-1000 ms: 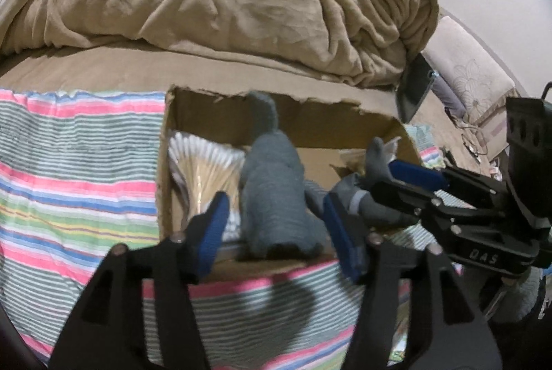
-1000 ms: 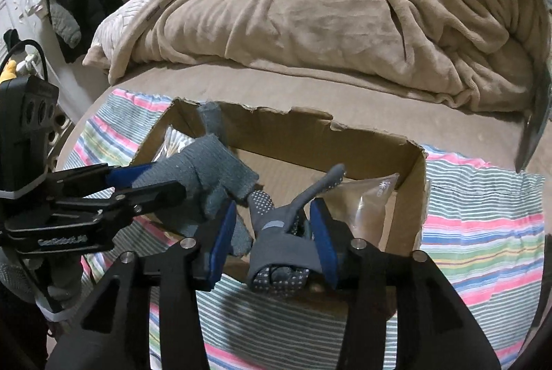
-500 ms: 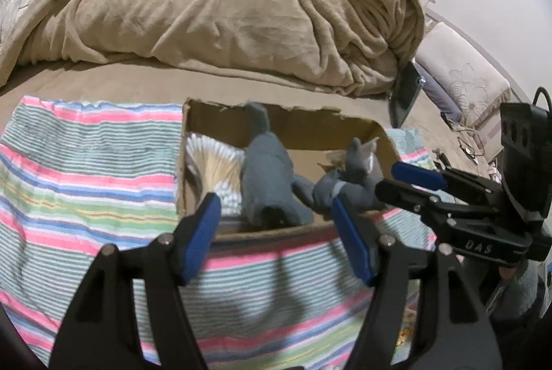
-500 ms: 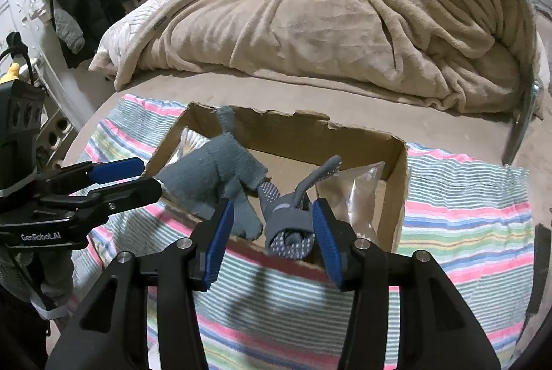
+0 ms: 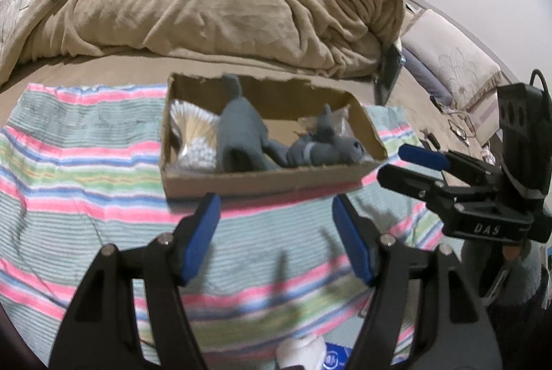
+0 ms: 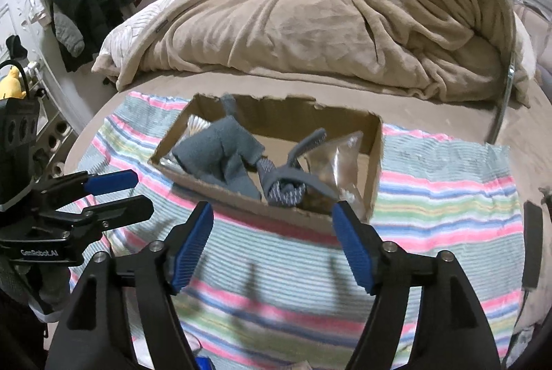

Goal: Organize objects
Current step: 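Lower the left tool onto the white sock while the right tool reaches the cartoon tissue pack, then grasp the white sock with the left tool while the right tool lifts the cartoon tissue pack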

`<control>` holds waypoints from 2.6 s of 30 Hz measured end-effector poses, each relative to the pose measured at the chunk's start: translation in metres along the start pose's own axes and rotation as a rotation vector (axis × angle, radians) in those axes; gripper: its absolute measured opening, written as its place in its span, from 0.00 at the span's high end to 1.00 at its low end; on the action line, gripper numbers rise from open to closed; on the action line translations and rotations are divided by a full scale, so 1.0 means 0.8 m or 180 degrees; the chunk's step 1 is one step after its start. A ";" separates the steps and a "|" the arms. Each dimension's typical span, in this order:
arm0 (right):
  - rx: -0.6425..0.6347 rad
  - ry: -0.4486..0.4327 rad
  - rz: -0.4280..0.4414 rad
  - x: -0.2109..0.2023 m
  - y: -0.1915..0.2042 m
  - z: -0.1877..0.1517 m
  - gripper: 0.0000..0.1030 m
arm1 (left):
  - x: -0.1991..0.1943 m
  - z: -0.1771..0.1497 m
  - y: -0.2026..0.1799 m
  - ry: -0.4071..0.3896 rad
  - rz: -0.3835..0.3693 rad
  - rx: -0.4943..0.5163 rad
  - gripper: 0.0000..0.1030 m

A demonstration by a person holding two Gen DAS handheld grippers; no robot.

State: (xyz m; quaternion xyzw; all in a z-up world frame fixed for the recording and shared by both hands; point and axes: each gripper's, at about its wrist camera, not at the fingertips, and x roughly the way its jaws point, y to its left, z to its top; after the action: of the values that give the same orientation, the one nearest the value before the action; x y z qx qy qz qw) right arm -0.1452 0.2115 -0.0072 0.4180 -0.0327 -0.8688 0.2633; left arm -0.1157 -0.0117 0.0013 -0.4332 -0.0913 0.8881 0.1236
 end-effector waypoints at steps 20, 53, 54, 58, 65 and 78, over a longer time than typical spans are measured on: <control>0.0033 0.0199 -0.0166 -0.028 -0.006 -0.082 0.27 | -0.011 -0.087 -0.024 0.0281 -0.0039 -0.0006 0.32; -0.0428 0.1038 -0.0280 0.014 0.020 -0.201 0.24 | 0.036 -0.191 -0.031 0.1097 0.0009 0.0236 0.32; -0.0463 0.1056 -0.0312 0.016 0.021 -0.203 0.24 | 0.039 -0.193 -0.033 0.1117 0.0025 0.0275 0.32; -0.0613 0.1212 -0.0397 0.027 0.027 -0.213 0.24 | 0.046 -0.201 -0.039 0.1161 0.0089 0.0454 0.32; -0.0671 0.1274 -0.0349 0.030 0.028 -0.216 0.33 | 0.048 -0.202 -0.037 0.1119 0.0140 0.0555 0.41; -0.0256 0.0915 -0.0190 -0.002 0.011 -0.184 0.33 | 0.029 -0.183 -0.034 0.0899 0.0048 0.0524 0.61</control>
State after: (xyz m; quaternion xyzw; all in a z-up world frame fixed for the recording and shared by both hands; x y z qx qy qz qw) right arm -0.0310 0.2286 -0.0991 0.5279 0.0525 -0.8081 0.2558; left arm -0.0093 0.0291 -0.0977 -0.5428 0.0034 0.8238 0.1636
